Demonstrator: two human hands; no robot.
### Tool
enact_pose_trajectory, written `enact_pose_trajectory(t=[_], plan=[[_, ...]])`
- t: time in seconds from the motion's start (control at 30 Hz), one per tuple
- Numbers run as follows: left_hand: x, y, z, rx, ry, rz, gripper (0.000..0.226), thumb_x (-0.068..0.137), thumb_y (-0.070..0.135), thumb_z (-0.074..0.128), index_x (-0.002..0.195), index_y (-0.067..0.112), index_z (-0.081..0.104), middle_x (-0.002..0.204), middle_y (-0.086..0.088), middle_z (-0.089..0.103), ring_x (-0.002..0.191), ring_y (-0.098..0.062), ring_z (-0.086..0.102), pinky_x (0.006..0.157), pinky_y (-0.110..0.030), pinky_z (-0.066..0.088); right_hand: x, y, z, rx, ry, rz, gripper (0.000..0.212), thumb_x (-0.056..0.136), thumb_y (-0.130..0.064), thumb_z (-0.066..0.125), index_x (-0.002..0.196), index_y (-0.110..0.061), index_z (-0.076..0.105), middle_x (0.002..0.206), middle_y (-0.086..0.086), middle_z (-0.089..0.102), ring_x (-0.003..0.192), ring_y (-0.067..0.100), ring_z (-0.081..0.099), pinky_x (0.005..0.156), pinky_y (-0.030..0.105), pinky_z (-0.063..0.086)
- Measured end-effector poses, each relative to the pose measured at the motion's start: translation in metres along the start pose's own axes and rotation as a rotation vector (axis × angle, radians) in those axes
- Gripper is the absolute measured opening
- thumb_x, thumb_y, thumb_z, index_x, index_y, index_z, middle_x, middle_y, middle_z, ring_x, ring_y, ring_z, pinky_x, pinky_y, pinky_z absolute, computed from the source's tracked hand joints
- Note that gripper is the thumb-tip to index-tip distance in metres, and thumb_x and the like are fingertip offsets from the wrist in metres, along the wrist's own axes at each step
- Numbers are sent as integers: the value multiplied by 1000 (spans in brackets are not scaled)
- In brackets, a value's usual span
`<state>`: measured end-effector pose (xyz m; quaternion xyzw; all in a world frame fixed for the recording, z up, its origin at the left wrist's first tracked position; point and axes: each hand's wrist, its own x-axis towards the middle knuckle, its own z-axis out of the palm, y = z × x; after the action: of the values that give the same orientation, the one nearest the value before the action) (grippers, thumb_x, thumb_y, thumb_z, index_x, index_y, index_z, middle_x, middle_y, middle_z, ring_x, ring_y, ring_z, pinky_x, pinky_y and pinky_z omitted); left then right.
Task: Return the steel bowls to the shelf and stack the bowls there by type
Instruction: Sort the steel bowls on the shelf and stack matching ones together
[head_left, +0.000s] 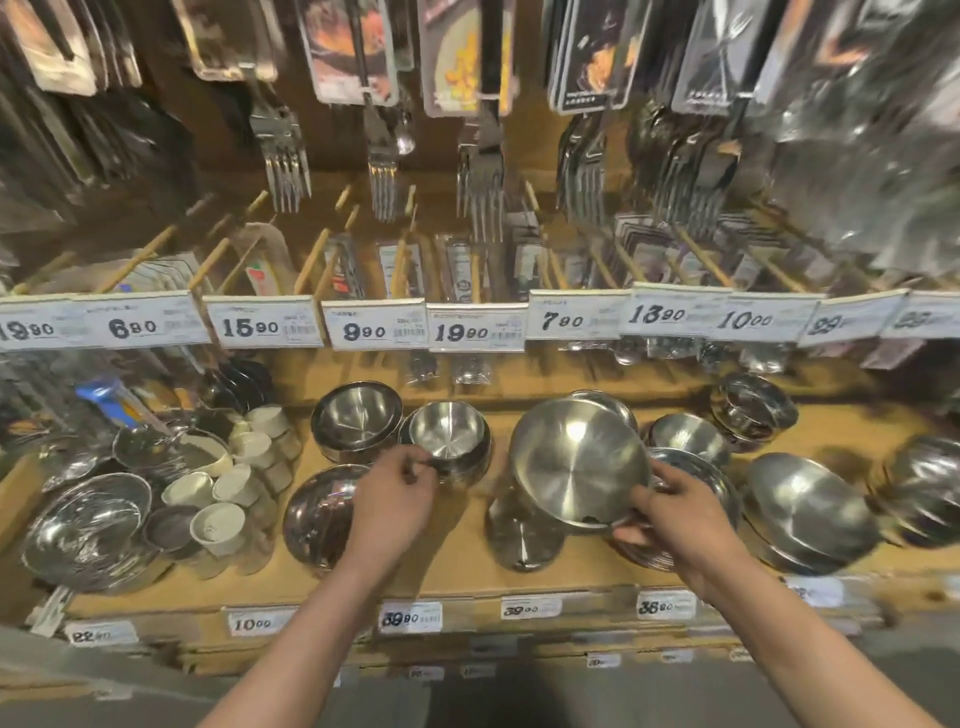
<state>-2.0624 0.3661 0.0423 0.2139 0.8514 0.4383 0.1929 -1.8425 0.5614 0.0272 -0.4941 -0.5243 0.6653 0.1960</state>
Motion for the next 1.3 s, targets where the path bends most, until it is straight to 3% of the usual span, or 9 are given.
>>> enact_pose_trajectory(t=[0.13, 0.37, 0.47, 0.53, 0.67, 0.77, 0.93, 1.1, 1.3], plan=[[2, 27, 41, 86, -196, 41, 15, 98, 21, 57, 107, 27, 68, 99, 5, 69, 92, -18, 63, 84, -33, 51, -7, -4, -39, -15, 75, -45, 45, 89, 5, 60, 127, -18, 66, 92, 0, 80, 80, 25, 78, 67, 38, 64], [-15, 63, 104, 61, -298, 37, 18, 94, 21, 61, 83, 34, 69, 85, 15, 72, 85, -19, 69, 82, -37, 57, -8, -16, -137, 85, 213, -15, 35, 92, 7, 54, 119, -12, 65, 80, 7, 78, 60, 25, 74, 54, 33, 63], [-26, 100, 144, -83, -345, -9, 13, 86, 19, 60, 87, 20, 73, 77, -7, 76, 80, -34, 70, 81, -47, 58, 1, -19, -190, 87, 256, -28, 30, 91, 8, 56, 113, -9, 67, 84, 9, 79, 71, 33, 75, 61, 43, 64], [-34, 130, 175, -136, -394, 18, 17, 80, 23, 61, 89, 18, 74, 84, -13, 74, 76, -29, 68, 77, -47, 57, 9, -20, -219, 89, 255, -15, 27, 91, 7, 58, 111, -9, 68, 91, 13, 79, 78, 41, 75, 65, 48, 63], [-54, 183, 249, -7, -531, 92, 32, 94, 27, 61, 107, 0, 71, 108, -25, 71, 100, -37, 69, 95, -51, 55, 27, -19, -269, 54, 177, 9, 30, 90, 6, 61, 112, -15, 67, 84, 7, 80, 74, 36, 76, 54, 34, 63], [-72, 205, 304, 179, -480, 38, 39, 95, 42, 58, 101, 6, 71, 100, -12, 73, 93, -30, 70, 84, -35, 56, 42, -18, -298, 7, 95, 51, 38, 90, 5, 63, 123, -13, 65, 87, 8, 80, 74, 30, 77, 52, 29, 61], [-85, 206, 349, 216, -372, -71, 23, 92, 23, 59, 97, 5, 73, 91, -11, 75, 84, -26, 72, 75, -37, 60, 61, -18, -322, -71, 43, 98, 54, 88, 4, 67, 140, -8, 55, 92, 10, 79, 75, 29, 78, 55, 32, 63], [-90, 197, 362, 221, -251, -100, 16, 90, 14, 56, 91, 7, 71, 90, -10, 73, 84, -28, 69, 68, -30, 54, 71, -10, -322, -417, 39, -6, 33, 80, -8, 78, 112, -9, 70, 83, 9, 77, 72, 27, 74, 75, 51, 62], [-88, 198, 366, 294, -161, -78, 24, 95, 7, 47, 108, 5, 66, 106, -16, 70, 97, -33, 65, 78, -37, 49, 80, -5, -314, -518, 23, -43, 28, 81, -15, 74, 108, -15, 67, 74, 0, 76, 63, 12, 74, 71, 36, 63]])
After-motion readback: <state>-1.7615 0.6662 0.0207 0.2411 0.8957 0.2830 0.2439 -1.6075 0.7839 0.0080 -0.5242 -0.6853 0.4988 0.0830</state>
